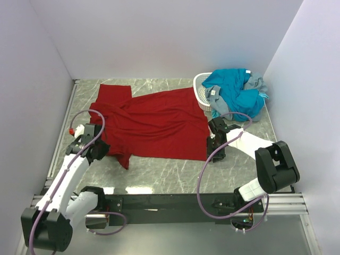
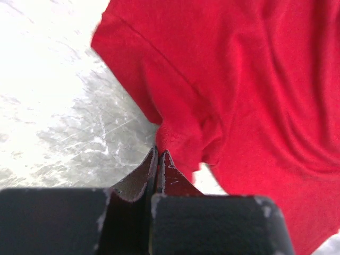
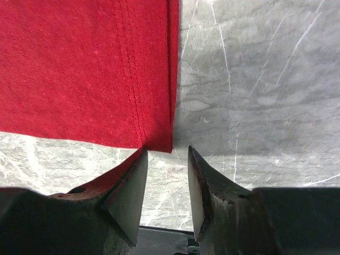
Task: Fold and stack the t-shirts
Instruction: Flatten the tshirt out, then fold the tshirt
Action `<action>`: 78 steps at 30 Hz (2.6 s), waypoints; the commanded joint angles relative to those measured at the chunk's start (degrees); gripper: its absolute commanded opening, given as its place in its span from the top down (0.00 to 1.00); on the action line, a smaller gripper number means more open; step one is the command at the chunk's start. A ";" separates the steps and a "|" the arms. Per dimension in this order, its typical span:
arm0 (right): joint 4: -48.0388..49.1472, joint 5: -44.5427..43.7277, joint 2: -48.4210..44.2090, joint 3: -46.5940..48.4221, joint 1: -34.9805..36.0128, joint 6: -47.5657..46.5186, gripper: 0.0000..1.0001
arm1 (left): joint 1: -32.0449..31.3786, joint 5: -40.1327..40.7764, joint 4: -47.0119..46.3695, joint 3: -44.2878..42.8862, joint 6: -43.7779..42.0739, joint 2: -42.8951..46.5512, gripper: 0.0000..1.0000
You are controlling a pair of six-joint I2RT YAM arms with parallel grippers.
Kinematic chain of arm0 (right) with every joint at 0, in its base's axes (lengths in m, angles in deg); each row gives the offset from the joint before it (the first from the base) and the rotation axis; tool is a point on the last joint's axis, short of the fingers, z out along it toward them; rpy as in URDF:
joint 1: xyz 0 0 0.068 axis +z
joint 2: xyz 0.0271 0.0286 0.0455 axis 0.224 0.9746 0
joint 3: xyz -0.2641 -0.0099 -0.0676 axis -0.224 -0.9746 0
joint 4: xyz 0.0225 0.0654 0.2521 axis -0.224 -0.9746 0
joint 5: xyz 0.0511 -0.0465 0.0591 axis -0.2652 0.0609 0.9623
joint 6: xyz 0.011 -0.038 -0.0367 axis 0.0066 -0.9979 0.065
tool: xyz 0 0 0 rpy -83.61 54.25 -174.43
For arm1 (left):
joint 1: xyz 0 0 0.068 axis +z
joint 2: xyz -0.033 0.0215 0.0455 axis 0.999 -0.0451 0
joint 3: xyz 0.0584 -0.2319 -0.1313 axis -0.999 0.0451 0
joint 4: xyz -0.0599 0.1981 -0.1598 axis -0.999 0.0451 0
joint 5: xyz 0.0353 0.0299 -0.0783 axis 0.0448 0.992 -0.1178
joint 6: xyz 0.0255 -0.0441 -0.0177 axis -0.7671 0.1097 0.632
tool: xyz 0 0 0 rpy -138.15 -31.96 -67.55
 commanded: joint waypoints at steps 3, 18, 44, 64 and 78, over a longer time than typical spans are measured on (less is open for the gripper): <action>1.96 0.78 -0.97 -0.83 -0.24 -0.11 0.57 | 0.37 5.99 6.32 -4.94 4.46 5.48 0.99; -1.45 3.86 -0.96 1.18 -0.32 -0.99 1.00 | 0.46 10.12 18.89 -7.66 16.50 17.61 0.99; -18.69 5.19 -11.17 1.80 1.17 1.91 1.00 | 0.46 13.21 31.57 -16.72 22.84 27.21 0.99; -16.49 2.37 10.61 26.76 -2.69 -2.04 1.00 | 0.54 9.07 -2.28 -15.84 7.11 3.04 1.00; -16.23 1.05 21.00 37.93 -6.65 -5.21 1.00 | 3.44 4.41 -14.14 -22.17 0.26 -10.77 0.99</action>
